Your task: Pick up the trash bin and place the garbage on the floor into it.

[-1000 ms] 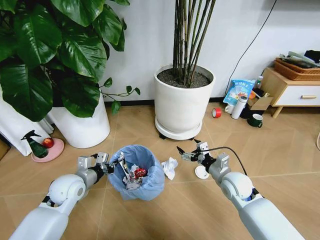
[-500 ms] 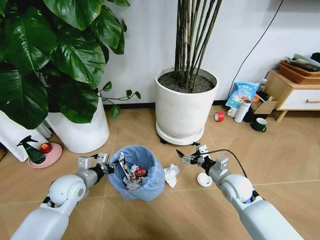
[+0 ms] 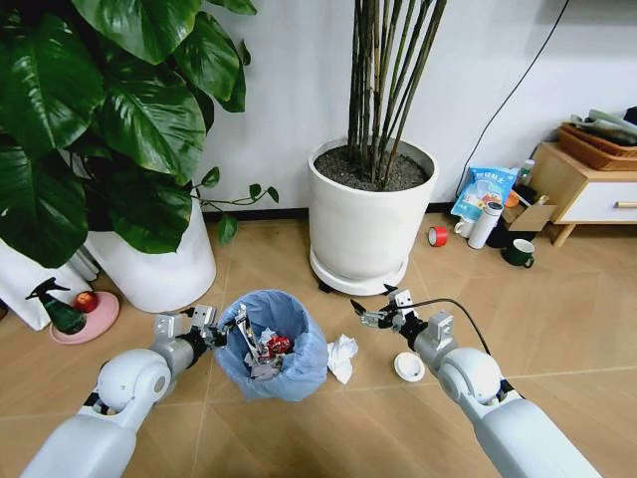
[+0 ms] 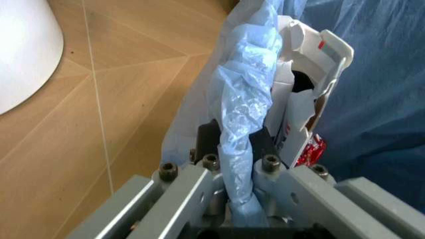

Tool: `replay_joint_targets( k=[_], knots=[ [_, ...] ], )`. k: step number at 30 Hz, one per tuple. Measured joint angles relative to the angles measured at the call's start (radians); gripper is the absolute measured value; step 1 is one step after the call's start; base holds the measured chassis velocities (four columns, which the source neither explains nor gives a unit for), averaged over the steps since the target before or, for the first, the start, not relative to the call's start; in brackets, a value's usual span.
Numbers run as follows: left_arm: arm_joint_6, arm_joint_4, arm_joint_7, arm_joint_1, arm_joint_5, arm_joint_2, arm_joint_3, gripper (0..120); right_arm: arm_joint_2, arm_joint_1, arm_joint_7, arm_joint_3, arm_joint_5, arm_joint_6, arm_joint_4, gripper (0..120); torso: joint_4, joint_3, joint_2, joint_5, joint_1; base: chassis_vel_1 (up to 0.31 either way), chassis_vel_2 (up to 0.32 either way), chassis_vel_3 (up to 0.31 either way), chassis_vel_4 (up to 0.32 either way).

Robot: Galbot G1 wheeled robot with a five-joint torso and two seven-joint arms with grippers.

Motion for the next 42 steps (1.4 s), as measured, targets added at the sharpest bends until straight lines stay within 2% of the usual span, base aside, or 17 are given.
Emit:
replay_joint_targets(
  k=[6, 11, 18, 21, 26, 31, 42],
  knots=[
    [0.000, -0.002, -0.012, 0.006, -0.004, -0.016, -0.025, 0, -0.024, -0.037, -0.040, -0.018, -0.020, -0.017, -0.037, 100, 0.0001, 0.000, 0.000, 0.0000, 0.000, -0.030, 0.037, 0.034, -0.030],
    [0.000, -0.002, -0.023, 0.012, -0.017, -0.020, -0.059, 0, -0.041, -0.061, -0.094, -0.038, -0.054, -0.029, -0.124, 100, -0.0001, 0.000, 0.000, 0.0001, 0.000, 0.000, 0.000, 0.000, 0.000],
    [0.001, -0.008, -0.025, 0.013, -0.033, -0.001, -0.074, 0, -0.028, 0.007, -0.099, -0.130, -0.040, -0.036, -0.274, 100, 0.0001, 0.000, 0.000, 0.0000, 0.000, 0.000, 0.000, 0.000, 0.000],
    [0.001, -0.019, -0.027, 0.014, -0.036, 0.007, -0.075, 0, -0.009, 0.047, -0.100, -0.166, -0.037, -0.033, -0.324, 100, 0.0000, 0.000, 0.000, -0.0003, 0.000, 0.000, 0.000, 0.000, 0.000],
    [0.002, -0.042, -0.028, 0.033, -0.041, 0.024, -0.079, 0, 0.105, 0.145, -0.099, -0.232, -0.039, -0.020, -0.461, 100, 0.0002, 0.000, 0.000, 0.0003, 0.000, 0.000, 0.000, 0.000, 0.000],
    [0.003, -0.051, -0.034, 0.039, -0.040, 0.015, -0.079, 0, 0.180, 0.196, -0.092, -0.264, -0.038, -0.027, -0.560, 100, 0.0003, 0.000, 0.000, 0.0001, 0.000, 0.000, 0.000, 0.000, 0.000],
    [0.006, -0.073, -0.040, 0.047, -0.040, 0.015, -0.076, 0, 0.231, 0.233, -0.075, -0.268, -0.075, -0.015, -0.687, 100, 0.0000, 0.000, 0.000, 0.0000, 0.000, 0.000, 0.000, 0.000, 0.000]
  ],
)
